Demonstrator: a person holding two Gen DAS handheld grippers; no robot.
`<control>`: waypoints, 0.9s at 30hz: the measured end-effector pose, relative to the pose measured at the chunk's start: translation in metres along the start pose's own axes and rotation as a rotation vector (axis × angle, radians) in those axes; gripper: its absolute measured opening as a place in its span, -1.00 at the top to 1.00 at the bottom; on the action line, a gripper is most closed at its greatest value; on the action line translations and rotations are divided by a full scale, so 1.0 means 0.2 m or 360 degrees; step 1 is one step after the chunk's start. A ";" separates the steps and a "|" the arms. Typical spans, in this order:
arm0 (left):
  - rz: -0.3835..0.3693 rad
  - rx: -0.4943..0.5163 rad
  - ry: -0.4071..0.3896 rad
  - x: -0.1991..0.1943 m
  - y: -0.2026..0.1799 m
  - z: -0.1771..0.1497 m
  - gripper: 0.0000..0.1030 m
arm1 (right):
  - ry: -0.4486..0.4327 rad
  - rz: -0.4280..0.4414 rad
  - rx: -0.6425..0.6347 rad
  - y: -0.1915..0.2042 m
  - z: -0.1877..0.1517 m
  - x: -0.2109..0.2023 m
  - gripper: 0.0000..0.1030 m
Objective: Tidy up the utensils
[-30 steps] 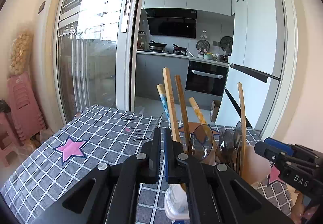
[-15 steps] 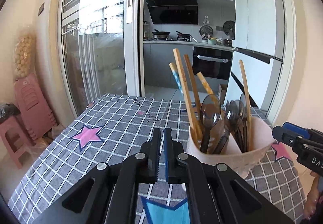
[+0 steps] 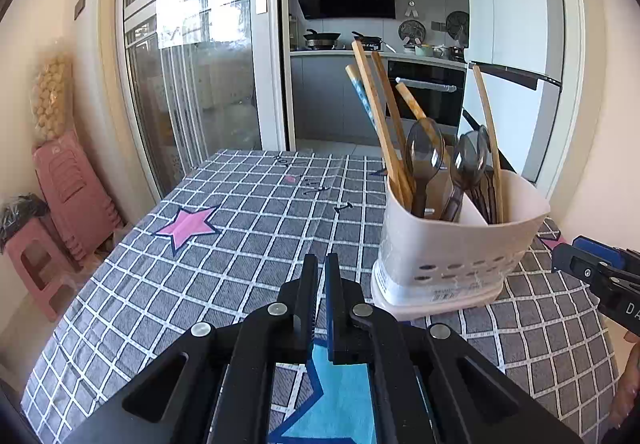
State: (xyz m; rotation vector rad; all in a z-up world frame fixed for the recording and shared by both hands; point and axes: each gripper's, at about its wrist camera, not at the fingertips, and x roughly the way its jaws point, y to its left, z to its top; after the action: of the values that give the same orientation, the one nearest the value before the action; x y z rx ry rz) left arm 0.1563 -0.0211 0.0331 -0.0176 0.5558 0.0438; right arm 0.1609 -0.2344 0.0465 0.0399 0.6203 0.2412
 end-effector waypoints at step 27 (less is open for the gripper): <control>-0.0038 -0.0037 0.0268 -0.03 0.11 -0.34 0.32 | 0.0248 -0.0089 0.0082 -0.02 -0.24 -0.01 0.00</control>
State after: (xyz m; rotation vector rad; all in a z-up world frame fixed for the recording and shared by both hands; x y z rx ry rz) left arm 0.1141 -0.0015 -0.0224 -0.0506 0.7235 0.0258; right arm 0.1321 -0.2398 0.0083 0.0538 0.7817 0.1750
